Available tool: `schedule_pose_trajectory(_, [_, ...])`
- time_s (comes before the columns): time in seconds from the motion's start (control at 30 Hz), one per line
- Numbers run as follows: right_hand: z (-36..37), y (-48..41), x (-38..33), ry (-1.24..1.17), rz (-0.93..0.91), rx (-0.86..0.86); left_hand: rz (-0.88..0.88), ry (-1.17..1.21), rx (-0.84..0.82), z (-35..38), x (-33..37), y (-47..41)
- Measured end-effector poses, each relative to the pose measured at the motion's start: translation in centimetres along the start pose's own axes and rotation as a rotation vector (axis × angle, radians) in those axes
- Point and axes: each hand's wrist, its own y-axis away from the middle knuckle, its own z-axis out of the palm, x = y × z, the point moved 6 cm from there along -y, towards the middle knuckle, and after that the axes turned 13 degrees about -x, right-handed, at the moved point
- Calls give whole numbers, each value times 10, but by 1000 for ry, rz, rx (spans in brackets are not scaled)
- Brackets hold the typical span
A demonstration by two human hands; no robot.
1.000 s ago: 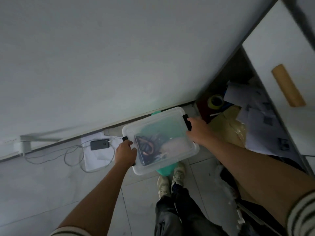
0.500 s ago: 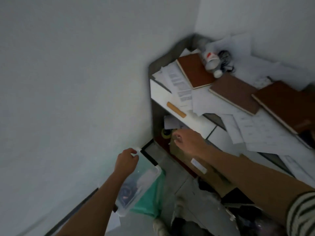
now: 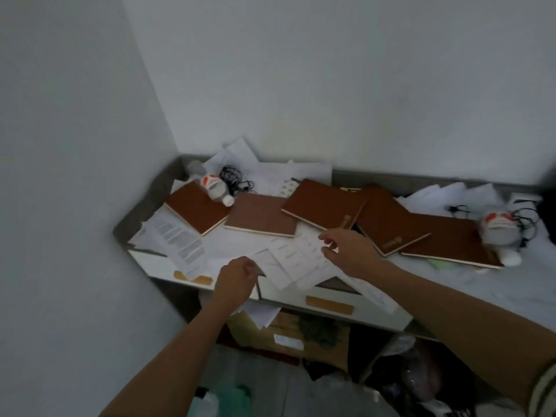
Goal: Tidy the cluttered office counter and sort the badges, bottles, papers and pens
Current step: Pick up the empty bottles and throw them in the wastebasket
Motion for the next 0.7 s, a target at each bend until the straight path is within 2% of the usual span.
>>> schedule_pose_trajectory(0.27, [-84, 38, 156, -2, 260, 156, 209, -75, -110, 81, 143, -85])
schedule_pose_trajectory(0.4, [-114, 54, 233, 58, 366, 270, 314, -213, -152, 134, 207, -130])
schedule_pose_trajectory(0.57, [-143, 76, 290, 154, 420, 457, 349, -400, -107, 175, 250, -161])
schedule_pose_trajectory(0.7, [-155, 84, 334, 62, 569, 386, 297, -609, -113, 200, 253, -176])
